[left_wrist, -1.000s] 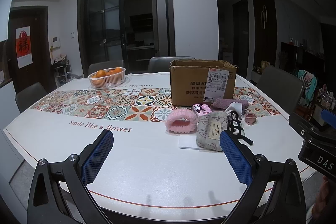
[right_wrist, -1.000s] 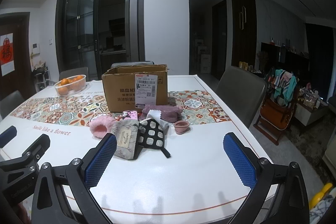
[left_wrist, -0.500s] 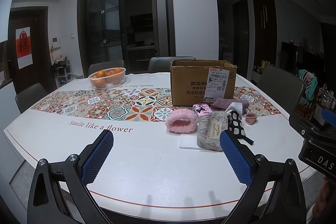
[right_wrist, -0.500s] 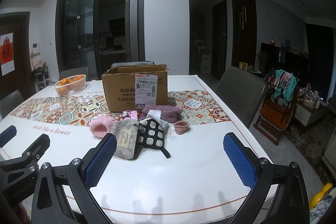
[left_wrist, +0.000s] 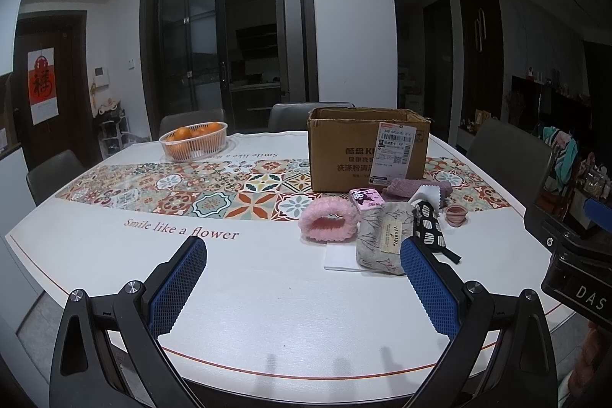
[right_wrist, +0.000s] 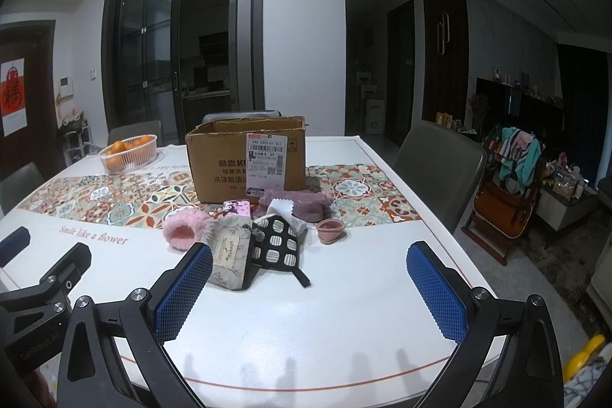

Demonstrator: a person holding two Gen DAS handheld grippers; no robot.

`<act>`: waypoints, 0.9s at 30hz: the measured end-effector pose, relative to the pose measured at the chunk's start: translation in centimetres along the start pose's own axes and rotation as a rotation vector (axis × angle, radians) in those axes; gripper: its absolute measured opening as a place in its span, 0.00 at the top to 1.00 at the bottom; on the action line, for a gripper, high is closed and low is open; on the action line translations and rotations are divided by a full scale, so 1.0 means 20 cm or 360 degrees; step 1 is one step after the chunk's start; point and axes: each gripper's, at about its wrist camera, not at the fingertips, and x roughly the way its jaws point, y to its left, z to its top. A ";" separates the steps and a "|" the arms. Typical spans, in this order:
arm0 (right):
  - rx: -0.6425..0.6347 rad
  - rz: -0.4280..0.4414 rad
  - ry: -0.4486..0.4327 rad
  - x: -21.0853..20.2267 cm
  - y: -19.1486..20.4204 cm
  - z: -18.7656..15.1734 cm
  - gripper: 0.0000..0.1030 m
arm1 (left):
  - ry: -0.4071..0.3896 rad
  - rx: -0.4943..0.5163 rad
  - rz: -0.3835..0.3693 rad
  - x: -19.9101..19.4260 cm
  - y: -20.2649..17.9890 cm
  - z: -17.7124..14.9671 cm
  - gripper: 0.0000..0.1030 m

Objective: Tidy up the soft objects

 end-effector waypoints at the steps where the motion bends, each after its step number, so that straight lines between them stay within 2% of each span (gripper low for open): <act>1: 0.0002 -0.0001 -0.0001 0.00 0.00 0.00 0.00 | -0.0001 -0.0005 0.0001 0.00 0.00 0.00 0.00; 6: -0.0003 0.0018 -0.0006 0.03 0.00 -0.01 0.00 | 0.0026 -0.0007 -0.0024 0.05 -0.02 0.00 0.00; 16: -0.0008 0.0098 0.0015 0.23 -0.03 -0.01 0.00 | 0.0039 0.0028 -0.0075 0.22 -0.11 0.03 0.00; 22: -0.0013 0.0160 0.0083 0.39 -0.04 -0.01 0.03 | 0.0066 0.0082 -0.0107 0.36 -0.17 0.03 0.01; 27: -0.0046 0.0193 0.0156 0.52 -0.04 -0.04 0.06 | 0.0104 0.0116 -0.0141 0.45 -0.21 0.02 0.05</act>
